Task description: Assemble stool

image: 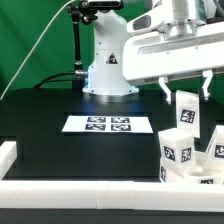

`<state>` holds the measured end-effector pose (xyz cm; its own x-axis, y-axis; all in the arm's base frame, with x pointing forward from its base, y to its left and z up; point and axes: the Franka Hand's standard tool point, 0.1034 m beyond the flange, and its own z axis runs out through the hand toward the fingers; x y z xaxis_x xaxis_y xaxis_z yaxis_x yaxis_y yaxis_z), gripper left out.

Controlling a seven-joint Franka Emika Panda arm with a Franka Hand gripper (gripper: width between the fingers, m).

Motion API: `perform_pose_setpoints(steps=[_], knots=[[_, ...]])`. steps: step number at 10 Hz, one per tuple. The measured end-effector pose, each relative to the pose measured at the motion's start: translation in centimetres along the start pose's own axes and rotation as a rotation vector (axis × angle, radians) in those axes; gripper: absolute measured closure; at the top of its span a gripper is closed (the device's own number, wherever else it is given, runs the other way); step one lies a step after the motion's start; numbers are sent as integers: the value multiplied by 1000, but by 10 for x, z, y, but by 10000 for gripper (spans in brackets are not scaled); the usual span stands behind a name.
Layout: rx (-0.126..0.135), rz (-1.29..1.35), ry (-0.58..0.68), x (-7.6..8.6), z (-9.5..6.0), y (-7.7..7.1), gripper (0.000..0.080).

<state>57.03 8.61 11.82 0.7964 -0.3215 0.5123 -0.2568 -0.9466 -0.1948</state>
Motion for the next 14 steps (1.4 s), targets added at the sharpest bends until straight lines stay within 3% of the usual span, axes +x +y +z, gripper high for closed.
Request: perform_pose_setpoints(steps=[14], knots=[[-10, -14, -23, -20, 14, 2, 471]])
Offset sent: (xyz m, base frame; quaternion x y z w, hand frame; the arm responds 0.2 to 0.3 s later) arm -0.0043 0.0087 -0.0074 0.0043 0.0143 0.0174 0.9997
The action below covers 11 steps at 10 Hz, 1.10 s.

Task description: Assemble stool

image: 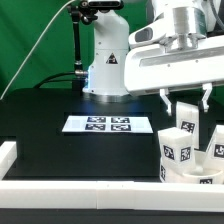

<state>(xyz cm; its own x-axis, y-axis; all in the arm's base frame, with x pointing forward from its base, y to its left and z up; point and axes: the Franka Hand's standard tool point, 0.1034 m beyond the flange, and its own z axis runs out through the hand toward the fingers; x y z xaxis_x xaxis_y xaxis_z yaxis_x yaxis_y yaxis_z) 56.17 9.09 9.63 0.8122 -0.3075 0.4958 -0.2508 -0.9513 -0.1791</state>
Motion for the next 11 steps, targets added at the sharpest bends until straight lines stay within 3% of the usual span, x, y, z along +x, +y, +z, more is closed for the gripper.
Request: perform_pose_setpoints(steps=[11], knots=[[-9, 26, -2, 1, 6, 13, 471]])
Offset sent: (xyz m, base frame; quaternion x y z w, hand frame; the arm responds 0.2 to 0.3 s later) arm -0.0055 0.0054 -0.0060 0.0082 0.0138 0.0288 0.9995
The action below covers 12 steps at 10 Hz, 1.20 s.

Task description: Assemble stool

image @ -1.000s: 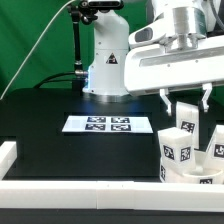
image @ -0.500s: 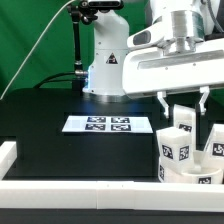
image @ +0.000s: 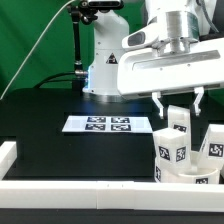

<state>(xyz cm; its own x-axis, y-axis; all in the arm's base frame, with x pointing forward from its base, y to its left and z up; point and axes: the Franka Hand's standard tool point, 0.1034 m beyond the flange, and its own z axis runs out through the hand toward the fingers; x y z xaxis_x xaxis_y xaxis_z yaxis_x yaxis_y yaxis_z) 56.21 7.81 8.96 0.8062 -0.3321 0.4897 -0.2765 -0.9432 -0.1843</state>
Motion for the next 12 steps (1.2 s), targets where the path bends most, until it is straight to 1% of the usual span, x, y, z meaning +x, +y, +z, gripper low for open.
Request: perform_pose_setpoints(steps=[1, 2, 3, 4, 5, 7, 8, 10, 12], knots=[[-1, 0, -10, -2, 1, 0, 471], [-2, -4, -22, -3, 1, 0, 305], [0, -12, -39, -2, -2, -1, 184], [0, -19, -40, 0, -3, -1, 160], [-2, -28, -44, 0, -3, 1, 160], [-3, -38, -78, 6, -10, 5, 151], [0, -33, -103, 9, -16, 4, 151], [11, -16, -127, 12, -22, -4, 151], [10, -20, -123, 12, -21, -3, 151]])
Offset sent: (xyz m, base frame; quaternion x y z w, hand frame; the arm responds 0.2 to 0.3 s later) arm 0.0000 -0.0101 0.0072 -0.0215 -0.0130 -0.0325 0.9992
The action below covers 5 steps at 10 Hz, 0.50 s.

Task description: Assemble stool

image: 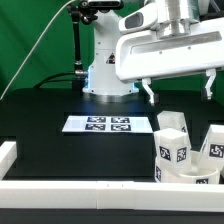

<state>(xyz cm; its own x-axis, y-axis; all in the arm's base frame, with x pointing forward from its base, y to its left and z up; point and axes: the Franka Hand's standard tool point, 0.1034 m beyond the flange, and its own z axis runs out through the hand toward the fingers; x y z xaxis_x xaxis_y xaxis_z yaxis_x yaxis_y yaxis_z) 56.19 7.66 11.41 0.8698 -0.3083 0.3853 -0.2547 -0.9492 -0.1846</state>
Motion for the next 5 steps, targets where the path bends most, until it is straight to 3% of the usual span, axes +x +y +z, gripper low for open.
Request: perform_pose_setpoints(steps=[5], knots=[[0, 5, -29, -1, 1, 0, 151]])
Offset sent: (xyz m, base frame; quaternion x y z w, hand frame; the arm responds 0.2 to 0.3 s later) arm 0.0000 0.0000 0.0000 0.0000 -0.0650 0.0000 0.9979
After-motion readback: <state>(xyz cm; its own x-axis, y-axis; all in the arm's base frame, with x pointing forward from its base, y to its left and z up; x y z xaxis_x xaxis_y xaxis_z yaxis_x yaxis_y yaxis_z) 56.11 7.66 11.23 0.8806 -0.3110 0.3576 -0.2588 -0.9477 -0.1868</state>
